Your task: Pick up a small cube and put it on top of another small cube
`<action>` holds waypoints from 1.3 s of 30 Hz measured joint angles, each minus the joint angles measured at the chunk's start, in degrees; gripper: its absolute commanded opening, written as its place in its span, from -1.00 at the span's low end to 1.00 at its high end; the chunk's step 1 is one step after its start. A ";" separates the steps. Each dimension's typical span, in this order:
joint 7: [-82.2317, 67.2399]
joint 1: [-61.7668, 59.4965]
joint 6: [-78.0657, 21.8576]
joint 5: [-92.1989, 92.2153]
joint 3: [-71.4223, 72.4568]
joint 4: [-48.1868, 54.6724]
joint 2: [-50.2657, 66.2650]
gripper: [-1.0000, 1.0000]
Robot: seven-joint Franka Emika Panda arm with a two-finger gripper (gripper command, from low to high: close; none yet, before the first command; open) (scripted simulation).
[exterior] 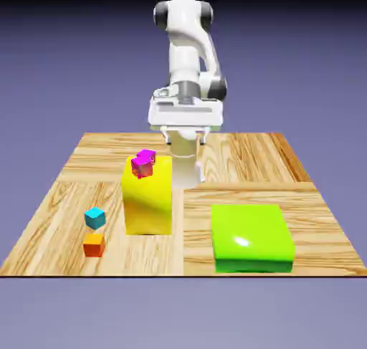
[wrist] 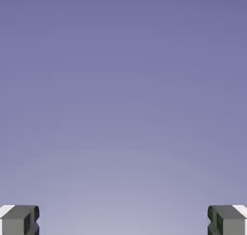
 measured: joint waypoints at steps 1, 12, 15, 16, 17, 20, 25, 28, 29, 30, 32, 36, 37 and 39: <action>1.80 -1.26 -1.24 0.65 -0.10 1.31 2.08 0.00; 21.60 -15.31 -14.93 7.78 -1.14 15.76 24.92 0.00; 27.00 -19.24 -18.66 9.73 -1.43 19.71 31.15 0.00; 28.80 -20.48 -19.90 10.38 -1.52 21.02 33.22 0.00; 30.60 -21.68 -21.15 11.03 -1.62 22.33 35.30 0.00; 36.00 -25.11 -24.88 12.97 -1.90 26.27 41.53 0.00; 45.00 -31.40 -31.09 16.22 -2.38 32.84 51.90 0.00; 44.73 -31.72 -29.39 16.93 -1.87 33.22 54.25 0.00; 44.22 -31.87 -27.52 17.55 -1.36 33.43 56.32 0.00; 43.71 -32.02 -25.64 18.18 -0.84 33.64 58.40 0.00; 43.05 -32.22 -23.22 18.99 -0.17 33.91 61.09 -1.00; 44.02 -31.92 -26.92 17.80 -1.19 33.49 56.94 -1.00; 44.52 -31.77 -28.79 17.19 -1.71 33.28 54.87 -1.00; 45.34 -32.95 -31.22 16.27 -2.08 31.59 50.72 -1.00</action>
